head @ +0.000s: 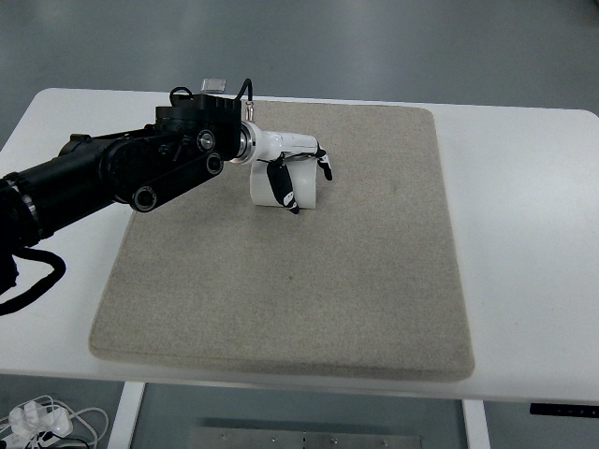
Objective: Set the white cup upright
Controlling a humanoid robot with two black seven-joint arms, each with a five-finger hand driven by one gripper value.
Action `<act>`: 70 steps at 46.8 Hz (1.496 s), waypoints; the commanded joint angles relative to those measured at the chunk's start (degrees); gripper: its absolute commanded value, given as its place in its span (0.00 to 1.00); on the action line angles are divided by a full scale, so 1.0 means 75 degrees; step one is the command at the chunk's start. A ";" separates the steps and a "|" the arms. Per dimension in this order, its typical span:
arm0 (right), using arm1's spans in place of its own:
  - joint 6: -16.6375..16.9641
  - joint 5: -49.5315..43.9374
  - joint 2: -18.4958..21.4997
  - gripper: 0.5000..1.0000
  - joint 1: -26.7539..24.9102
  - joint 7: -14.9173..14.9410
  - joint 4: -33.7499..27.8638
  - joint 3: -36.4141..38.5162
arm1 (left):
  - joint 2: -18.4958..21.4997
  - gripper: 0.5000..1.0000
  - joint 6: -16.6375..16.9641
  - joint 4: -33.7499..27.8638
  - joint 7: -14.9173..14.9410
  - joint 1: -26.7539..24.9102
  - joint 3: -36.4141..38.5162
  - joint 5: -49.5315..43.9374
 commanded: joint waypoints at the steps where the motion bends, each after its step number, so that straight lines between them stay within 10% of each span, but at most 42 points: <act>1: 0.0000 -0.0005 0.0000 0.90 0.0000 0.0000 0.0000 0.0000 | 0.0012 0.00 -0.0001 -0.0002 -0.0002 -0.0031 -0.0088 -0.0086; 24: 0.0000 0.0006 0.0000 0.90 0.0000 0.0000 0.0000 0.0000 | 0.0668 0.00 -0.0153 0.0267 -0.0236 -0.0161 -0.0932 -0.2956; 52: 0.0000 0.0006 0.0000 0.90 0.0000 0.0000 0.0000 0.0000 | 0.1020 0.00 -0.1642 0.1990 -0.1841 0.0905 -0.2830 -0.6860; 70: 0.0000 0.0006 0.0000 0.90 0.0000 0.0000 0.0000 0.0000 | 0.1055 0.00 -0.1832 0.2002 -0.4406 0.1714 -0.2878 -0.6767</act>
